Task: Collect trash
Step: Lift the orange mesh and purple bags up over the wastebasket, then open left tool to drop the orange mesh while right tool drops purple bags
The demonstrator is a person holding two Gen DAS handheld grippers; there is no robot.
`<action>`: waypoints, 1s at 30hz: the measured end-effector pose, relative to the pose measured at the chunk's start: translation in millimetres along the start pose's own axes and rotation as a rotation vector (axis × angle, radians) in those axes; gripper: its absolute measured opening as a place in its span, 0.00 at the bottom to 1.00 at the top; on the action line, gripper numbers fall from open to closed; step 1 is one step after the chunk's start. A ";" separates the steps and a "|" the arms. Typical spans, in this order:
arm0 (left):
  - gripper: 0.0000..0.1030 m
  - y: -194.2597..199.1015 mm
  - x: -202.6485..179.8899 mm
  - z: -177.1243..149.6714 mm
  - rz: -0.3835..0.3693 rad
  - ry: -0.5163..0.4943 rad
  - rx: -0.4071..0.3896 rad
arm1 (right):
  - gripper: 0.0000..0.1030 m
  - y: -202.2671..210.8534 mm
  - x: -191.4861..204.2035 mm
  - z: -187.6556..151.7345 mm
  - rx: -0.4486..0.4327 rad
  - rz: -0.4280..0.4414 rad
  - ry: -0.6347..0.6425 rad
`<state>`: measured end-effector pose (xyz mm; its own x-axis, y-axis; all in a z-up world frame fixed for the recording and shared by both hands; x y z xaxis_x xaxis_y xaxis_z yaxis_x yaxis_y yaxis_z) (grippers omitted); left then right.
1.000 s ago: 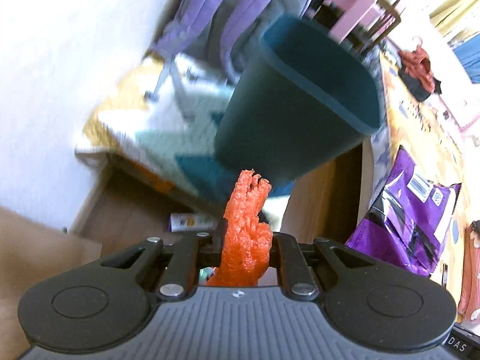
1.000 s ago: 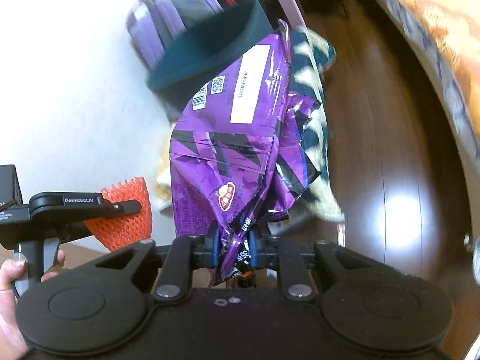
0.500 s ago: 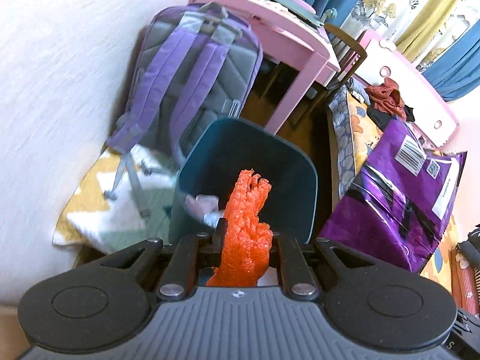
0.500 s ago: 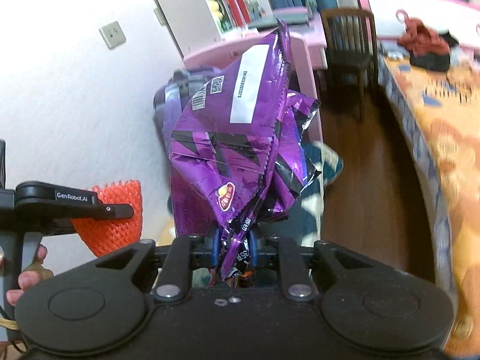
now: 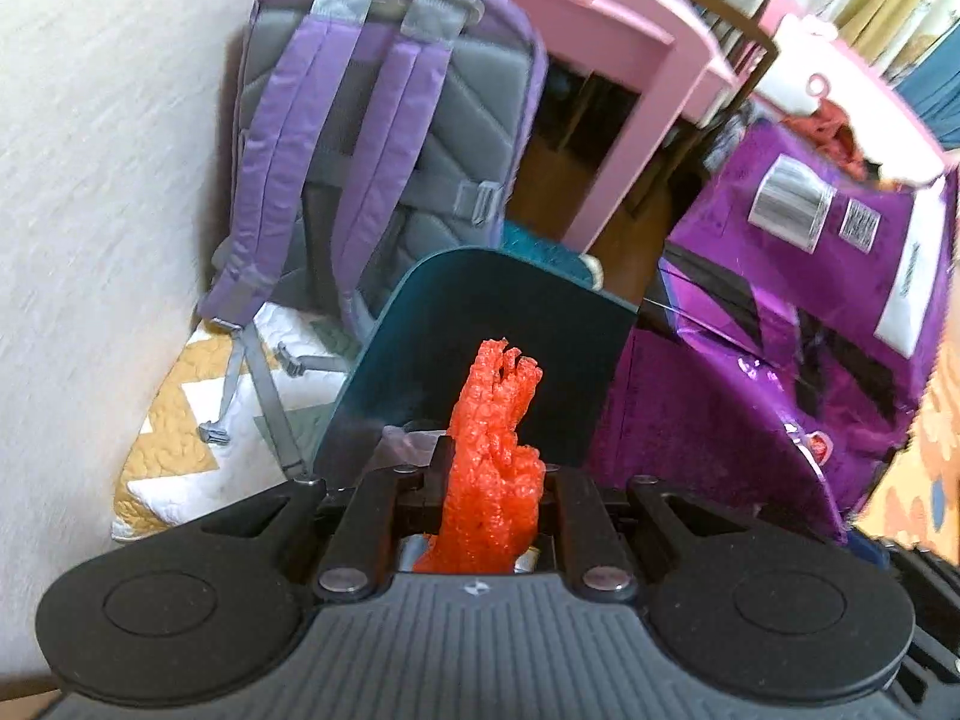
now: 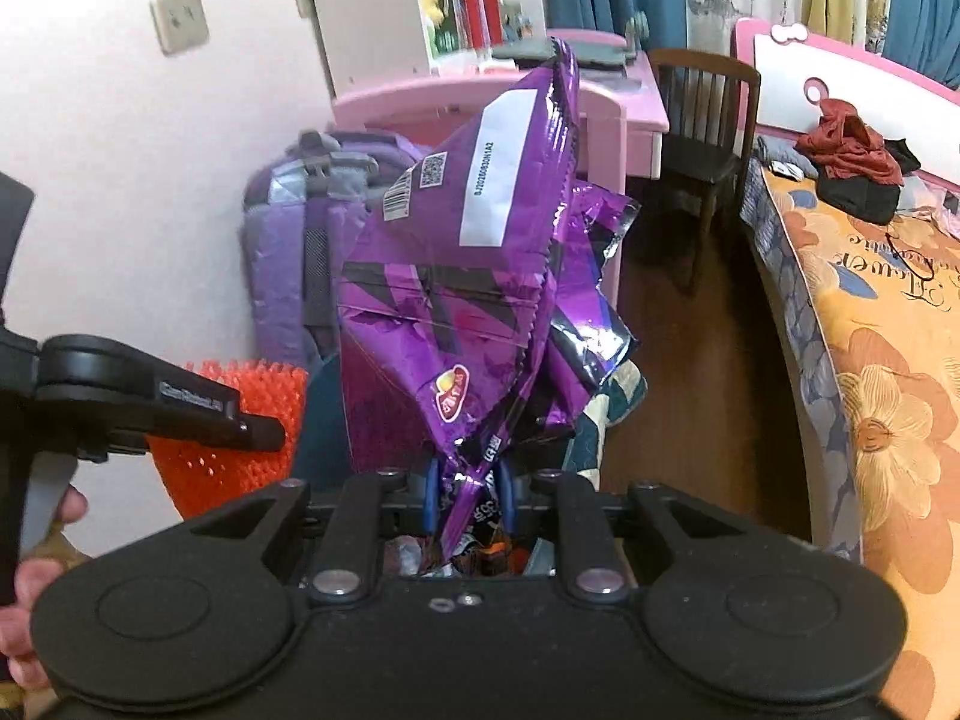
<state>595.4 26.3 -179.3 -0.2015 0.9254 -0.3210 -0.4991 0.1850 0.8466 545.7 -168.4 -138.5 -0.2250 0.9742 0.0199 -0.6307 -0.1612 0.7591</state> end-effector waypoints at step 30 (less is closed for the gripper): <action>0.34 -63.4 7.4 -18.4 0.048 -0.002 0.162 | 0.63 -50.3 39.4 -14.3 0.057 -0.070 0.279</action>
<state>610.0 15.3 -243.1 -0.2202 0.9350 -0.2780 -0.3466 0.1914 0.9183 557.9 -124.2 -185.2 -0.3826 0.9004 -0.2072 -0.6106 -0.0781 0.7881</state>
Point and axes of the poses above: each gripper's, at about its wrist camera, not at the fingertips, and y roughly against the way its jaws point, x to its left, z to its top, the point moved 3 cm from there along -y, roughly the way its jaws point, and after that the axes turned 7 degrees about -z, right-handed, at the moved point
